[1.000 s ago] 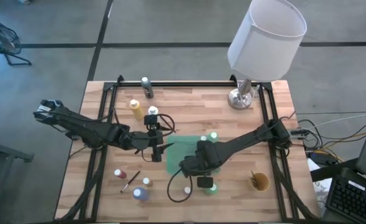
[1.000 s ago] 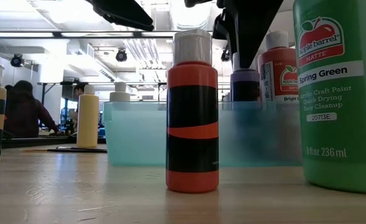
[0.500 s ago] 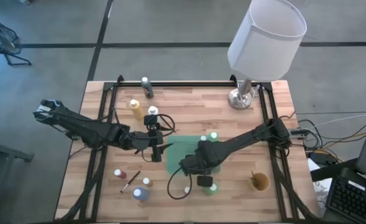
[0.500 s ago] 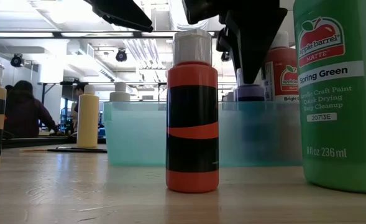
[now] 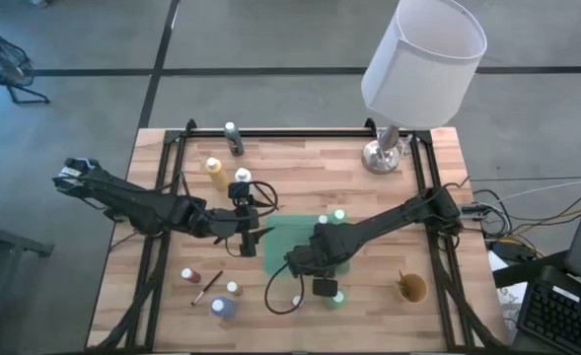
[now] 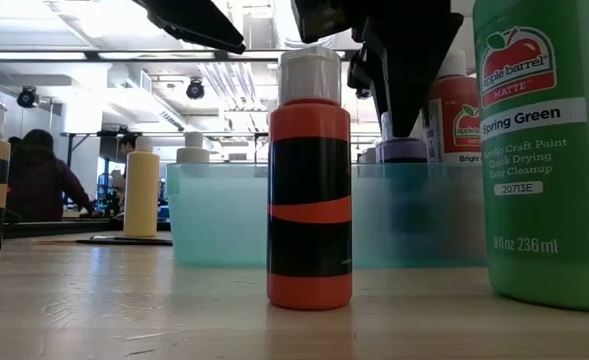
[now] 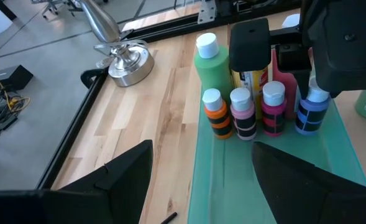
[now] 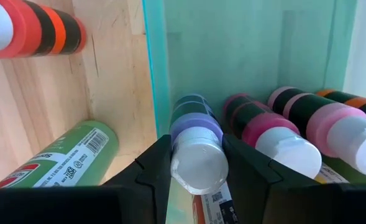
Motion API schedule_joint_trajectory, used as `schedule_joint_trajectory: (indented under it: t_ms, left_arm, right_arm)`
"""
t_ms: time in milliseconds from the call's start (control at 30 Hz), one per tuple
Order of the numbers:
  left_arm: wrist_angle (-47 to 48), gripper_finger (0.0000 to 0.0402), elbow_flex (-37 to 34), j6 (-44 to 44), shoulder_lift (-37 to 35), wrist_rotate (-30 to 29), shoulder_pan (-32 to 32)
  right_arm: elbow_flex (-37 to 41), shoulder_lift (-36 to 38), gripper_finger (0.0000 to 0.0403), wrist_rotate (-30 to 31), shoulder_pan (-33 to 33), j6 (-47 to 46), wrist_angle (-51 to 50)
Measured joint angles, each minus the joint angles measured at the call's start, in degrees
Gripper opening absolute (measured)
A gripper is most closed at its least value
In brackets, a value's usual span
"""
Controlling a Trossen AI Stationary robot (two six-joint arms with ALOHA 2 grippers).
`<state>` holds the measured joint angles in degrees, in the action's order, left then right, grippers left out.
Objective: Pick & Place Paint Supplies
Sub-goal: Put the purple paint bottle into the green bin, then put the green paint bottle into the green bin
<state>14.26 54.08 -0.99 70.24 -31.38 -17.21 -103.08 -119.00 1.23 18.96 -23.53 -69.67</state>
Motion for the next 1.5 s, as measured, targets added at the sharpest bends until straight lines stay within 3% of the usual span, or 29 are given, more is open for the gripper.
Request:
schedule_joint_trajectory:
  t_ms: [567,900,1200,1500]
  left_arm:
    - [0.0,0.0277,0.0,0.0,0.0,0.6,0.0]
    - [0.0,0.0277,0.0,0.0,0.0,0.5,0.0]
    - [0.0,0.0277,0.0,-1.9,0.0,0.4,0.0]
    - [-0.1,0.0277,0.0,-2.3,0.0,0.4,0.0]
  right_arm:
    - [-0.1,0.1,0.0197,0.1,-0.3,0.9,0.0]
    - [-1.6,2.3,0.0229,3.2,-0.2,1.2,-2.3]
    - [-1.7,3.9,0.0244,3.6,0.1,0.9,-3.7]
    - [-4.1,4.9,0.0223,3.5,0.1,1.5,-1.6]
